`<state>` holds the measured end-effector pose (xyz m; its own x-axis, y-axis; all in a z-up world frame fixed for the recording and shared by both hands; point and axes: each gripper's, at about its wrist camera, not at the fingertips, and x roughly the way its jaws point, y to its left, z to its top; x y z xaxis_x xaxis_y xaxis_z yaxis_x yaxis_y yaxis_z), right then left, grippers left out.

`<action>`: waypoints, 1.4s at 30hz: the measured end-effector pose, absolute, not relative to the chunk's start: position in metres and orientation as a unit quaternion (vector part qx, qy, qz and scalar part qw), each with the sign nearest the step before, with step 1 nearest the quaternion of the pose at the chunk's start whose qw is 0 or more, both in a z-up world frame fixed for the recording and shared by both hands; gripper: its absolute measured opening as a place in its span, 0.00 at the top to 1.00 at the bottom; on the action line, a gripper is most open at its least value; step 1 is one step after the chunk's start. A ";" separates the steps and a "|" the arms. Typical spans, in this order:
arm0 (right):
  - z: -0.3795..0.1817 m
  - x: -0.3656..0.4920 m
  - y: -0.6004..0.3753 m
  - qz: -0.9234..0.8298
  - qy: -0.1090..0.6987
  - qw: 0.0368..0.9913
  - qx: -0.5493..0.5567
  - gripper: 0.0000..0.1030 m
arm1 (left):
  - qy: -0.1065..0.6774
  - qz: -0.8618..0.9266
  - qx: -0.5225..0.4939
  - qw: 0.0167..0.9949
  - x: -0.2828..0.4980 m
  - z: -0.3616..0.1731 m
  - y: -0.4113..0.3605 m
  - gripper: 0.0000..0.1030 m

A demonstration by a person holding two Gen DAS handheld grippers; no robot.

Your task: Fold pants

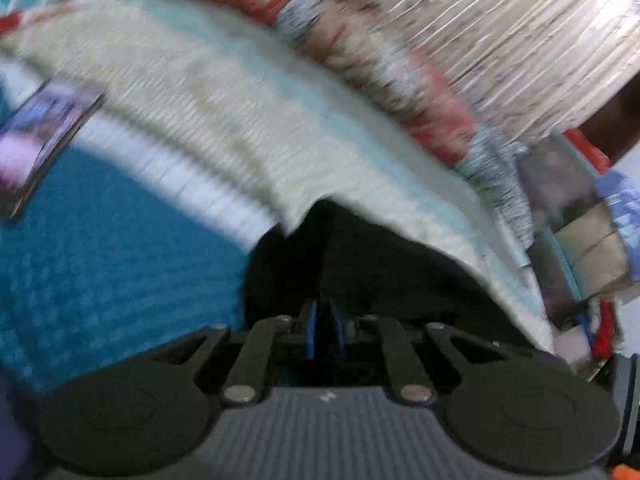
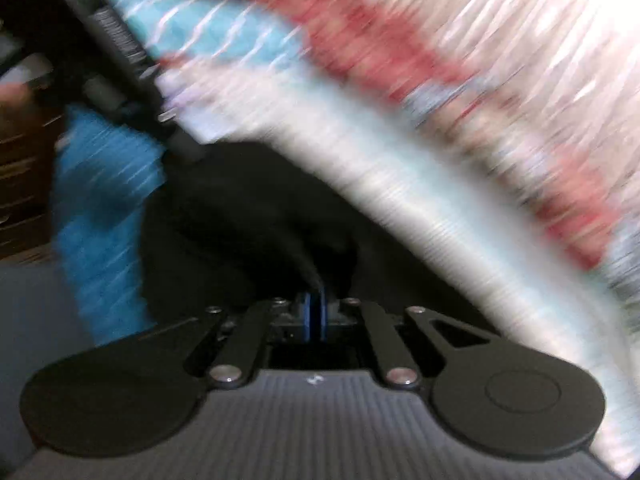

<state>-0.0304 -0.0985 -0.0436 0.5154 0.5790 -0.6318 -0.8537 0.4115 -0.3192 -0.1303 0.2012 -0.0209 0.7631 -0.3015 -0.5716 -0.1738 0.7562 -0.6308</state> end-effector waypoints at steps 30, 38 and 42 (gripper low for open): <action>-0.055 -0.015 -0.087 0.445 0.438 0.780 0.044 0.80 | 0.381 -0.017 -0.221 0.898 -0.093 -0.001 0.189 0.88; -0.025 0.010 -0.145 0.448 0.416 0.778 0.145 0.60 | 0.341 0.030 -0.214 0.915 -0.105 0.044 0.195 0.71; -0.006 0.019 -0.216 0.388 0.357 0.834 0.161 0.60 | 0.321 0.002 -0.209 0.924 -0.097 0.068 0.178 0.71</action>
<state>0.0189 -0.2162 -0.0063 0.4441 0.7624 -0.4707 -0.5329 0.6471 0.5452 -0.0965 0.1777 0.0676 0.7936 -0.1309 -0.5942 -0.1370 0.9130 -0.3842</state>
